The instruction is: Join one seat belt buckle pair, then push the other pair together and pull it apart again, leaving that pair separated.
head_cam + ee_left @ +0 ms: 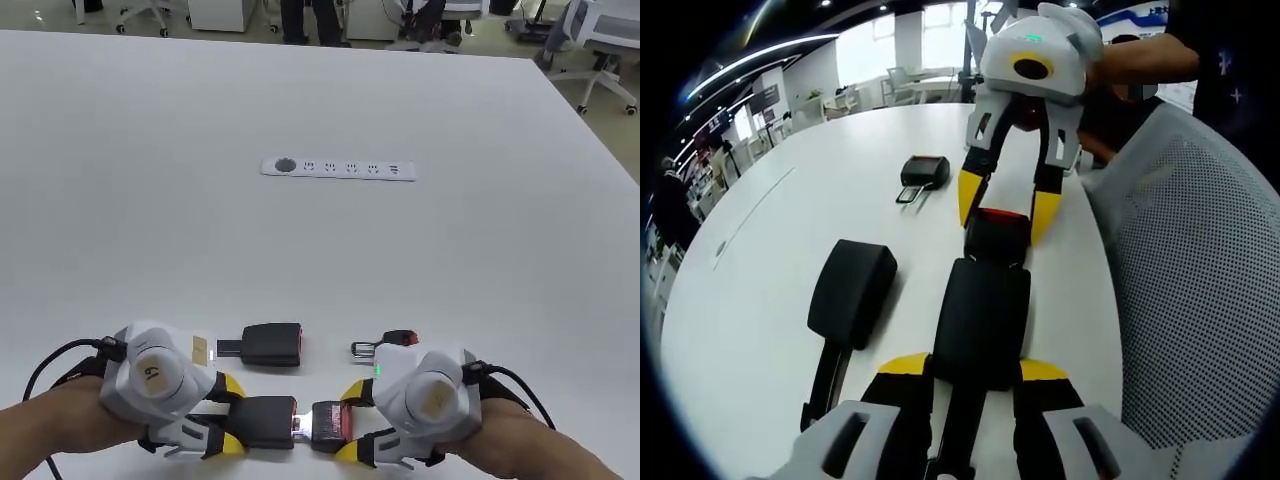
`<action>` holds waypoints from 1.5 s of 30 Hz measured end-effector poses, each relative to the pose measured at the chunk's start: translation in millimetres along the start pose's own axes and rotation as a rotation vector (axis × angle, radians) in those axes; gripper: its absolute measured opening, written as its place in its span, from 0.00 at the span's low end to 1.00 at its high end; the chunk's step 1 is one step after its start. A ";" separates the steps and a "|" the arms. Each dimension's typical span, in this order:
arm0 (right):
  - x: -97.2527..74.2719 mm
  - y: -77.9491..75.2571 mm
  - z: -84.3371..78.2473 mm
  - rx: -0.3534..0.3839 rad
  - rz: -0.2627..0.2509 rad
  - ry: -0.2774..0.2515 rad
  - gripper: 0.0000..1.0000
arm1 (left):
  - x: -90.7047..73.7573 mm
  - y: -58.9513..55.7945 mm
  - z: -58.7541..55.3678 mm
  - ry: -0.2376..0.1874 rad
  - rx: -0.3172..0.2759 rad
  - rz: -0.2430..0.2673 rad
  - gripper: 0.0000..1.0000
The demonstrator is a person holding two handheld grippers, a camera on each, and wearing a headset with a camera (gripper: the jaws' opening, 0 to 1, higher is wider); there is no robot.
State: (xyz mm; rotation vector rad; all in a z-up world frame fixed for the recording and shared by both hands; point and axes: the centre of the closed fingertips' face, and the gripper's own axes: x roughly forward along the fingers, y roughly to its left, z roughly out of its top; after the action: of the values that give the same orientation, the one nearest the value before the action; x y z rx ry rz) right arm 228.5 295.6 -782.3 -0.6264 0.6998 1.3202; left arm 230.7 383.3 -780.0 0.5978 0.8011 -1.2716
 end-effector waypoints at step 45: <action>-0.6 -0.8 4.5 0.004 -0.004 -0.033 0.29 | -2.2 -2.2 4.7 0.050 0.043 -0.019 0.32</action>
State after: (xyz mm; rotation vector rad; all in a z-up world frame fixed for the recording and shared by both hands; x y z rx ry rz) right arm 229.6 298.6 -778.9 -0.6012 0.6733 1.3225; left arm 229.3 380.4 -775.3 0.6602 0.8237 -1.2987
